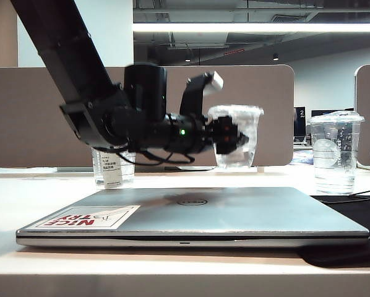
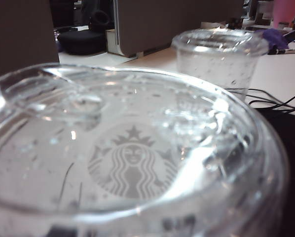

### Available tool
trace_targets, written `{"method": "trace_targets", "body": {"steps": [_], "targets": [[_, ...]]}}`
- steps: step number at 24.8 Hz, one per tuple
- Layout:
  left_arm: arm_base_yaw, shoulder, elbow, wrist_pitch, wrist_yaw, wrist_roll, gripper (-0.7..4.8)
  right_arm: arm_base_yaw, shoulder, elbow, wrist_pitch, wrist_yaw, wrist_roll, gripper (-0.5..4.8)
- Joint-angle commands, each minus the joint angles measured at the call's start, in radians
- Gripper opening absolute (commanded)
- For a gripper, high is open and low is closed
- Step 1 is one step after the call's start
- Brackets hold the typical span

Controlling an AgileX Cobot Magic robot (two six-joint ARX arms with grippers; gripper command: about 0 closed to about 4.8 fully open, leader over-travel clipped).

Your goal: Pick up the coffee cup on the middle and place it on the left side of the laptop.

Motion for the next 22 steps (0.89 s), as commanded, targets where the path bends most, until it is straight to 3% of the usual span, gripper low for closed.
{"method": "trace_targets", "body": {"steps": [1, 11, 14, 22], "targets": [[0.011, -0.074, -0.031, 0.037, 0.010, 0.032, 2.47, 0.001, -0.002, -0.004, 0.018, 0.000, 0.001, -0.05], [0.039, -0.217, -0.139, 0.038, 0.026, 0.034, 2.46, 0.001, -0.002, -0.004, 0.018, 0.000, 0.001, -0.05], [0.050, -0.269, -0.198, 0.044, 0.082, 0.033, 2.46, 0.001, -0.002, -0.004, 0.018, 0.000, 0.001, -0.05], [0.064, -0.486, -0.484, 0.140, 0.058, 0.034, 2.45, 0.001, -0.003, -0.004, 0.018, 0.000, 0.001, -0.05]]}}
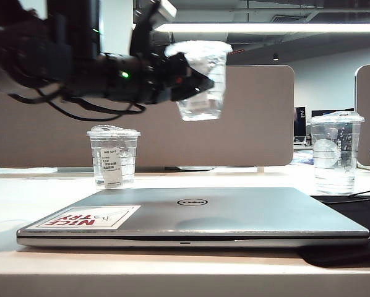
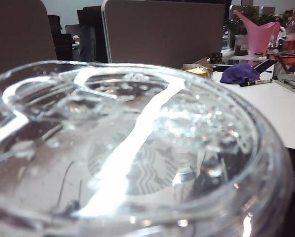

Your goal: Pick up the coffee cup on the middle and place it on the left side of the laptop.

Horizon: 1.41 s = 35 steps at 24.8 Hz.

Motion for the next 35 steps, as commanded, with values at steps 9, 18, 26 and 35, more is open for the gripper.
{"method": "trace_targets", "body": {"steps": [9, 18, 26, 35], "targets": [[0.026, -0.300, -0.393, 0.123, -0.286, 0.008, 2.45, 0.001, -0.010, -0.004, 0.016, 0.000, 0.001, -0.05], [0.140, -0.369, -0.541, 0.124, -0.333, 0.008, 2.41, 0.000, -0.050, -0.004, 0.014, 0.000, 0.001, -0.05], [0.306, -0.369, -0.595, 0.121, -0.282, 0.008, 2.41, -0.002, -0.059, -0.004, 0.014, 0.001, 0.001, -0.05], [0.441, -0.325, -0.628, 0.124, -0.130, 0.015, 2.41, -0.002, -0.068, -0.004, 0.014, 0.000, 0.001, -0.05]]}}
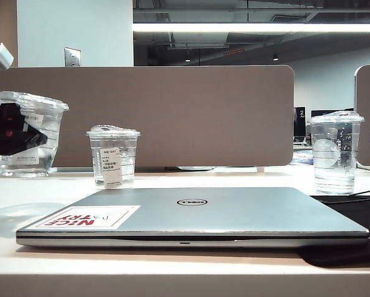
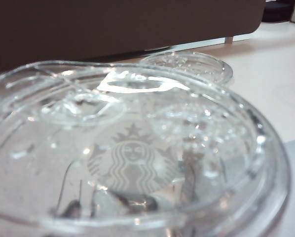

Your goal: Pick up the coffee cup on the middle and place it on the left side of the laptop.

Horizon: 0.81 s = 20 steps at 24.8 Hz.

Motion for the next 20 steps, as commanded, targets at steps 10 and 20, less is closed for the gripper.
{"method": "trace_targets", "body": {"steps": [10, 20], "targets": [[0.012, 0.233, 0.005, 0.246, 0.105, -0.008, 2.41, 0.000, -0.006, -0.004, 0.018, 0.000, 0.001, -0.05], [0.012, 0.355, 0.006, 0.272, 0.089, -0.002, 2.46, 0.000, -0.006, -0.004, 0.018, 0.000, 0.001, -0.05]]}}
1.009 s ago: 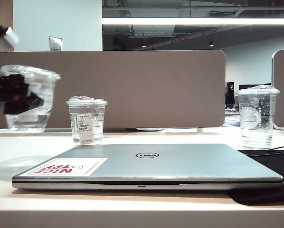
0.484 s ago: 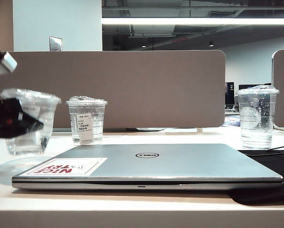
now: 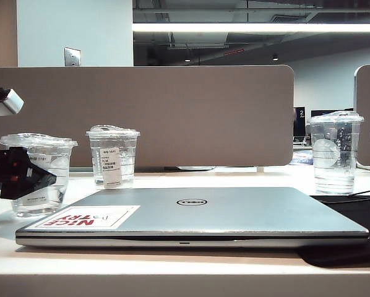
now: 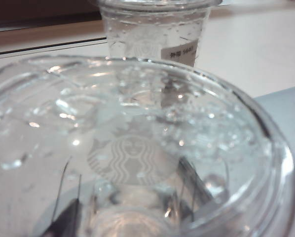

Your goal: Pick up the coffee cup on the middle and place it on the left side of the laptop.

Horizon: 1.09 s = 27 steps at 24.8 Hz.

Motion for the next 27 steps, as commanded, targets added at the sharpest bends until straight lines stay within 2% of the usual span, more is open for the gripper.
{"method": "trace_targets", "body": {"steps": [1, 4, 7, 9, 13, 16, 19, 20, 27], "targets": [[0.002, 0.013, 0.002, 0.011, -0.002, 0.005, 2.47, 0.000, 0.000, -0.004, 0.018, 0.000, 0.001, -0.05], [0.002, 0.014, 0.002, 0.006, -0.001, 0.003, 2.57, 0.000, 0.000, -0.004, 0.017, 0.001, 0.001, -0.05], [0.002, 0.014, 0.001, 0.007, -0.001, 0.000, 3.43, 0.000, 0.000, -0.004, 0.017, 0.000, 0.001, -0.05], [0.002, 0.014, 0.000, 0.008, -0.001, 0.000, 3.72, 0.000, 0.000, -0.004, 0.018, 0.000, 0.001, -0.05], [0.002, 0.014, -0.003, 0.010, 0.006, 0.000, 3.79, 0.000, 0.000, -0.004, 0.018, 0.000, 0.001, -0.05], [0.002, 0.010, -0.016, 0.022, 0.006, 0.000, 4.14, 0.000, 0.000, -0.004, 0.018, 0.000, 0.001, -0.05], [0.002, -0.002, -0.074, 0.056, 0.005, 0.008, 4.16, 0.000, 0.000, -0.004, 0.018, 0.000, 0.001, -0.05], [0.002, -0.020, -0.105, 0.057, 0.005, 0.008, 4.42, 0.000, 0.000, -0.004, 0.018, 0.000, 0.001, -0.05], [0.002, -0.179, -0.225, 0.057, -0.008, 0.009, 4.44, 0.000, -0.001, -0.004, 0.017, 0.000, 0.001, -0.05]]}}
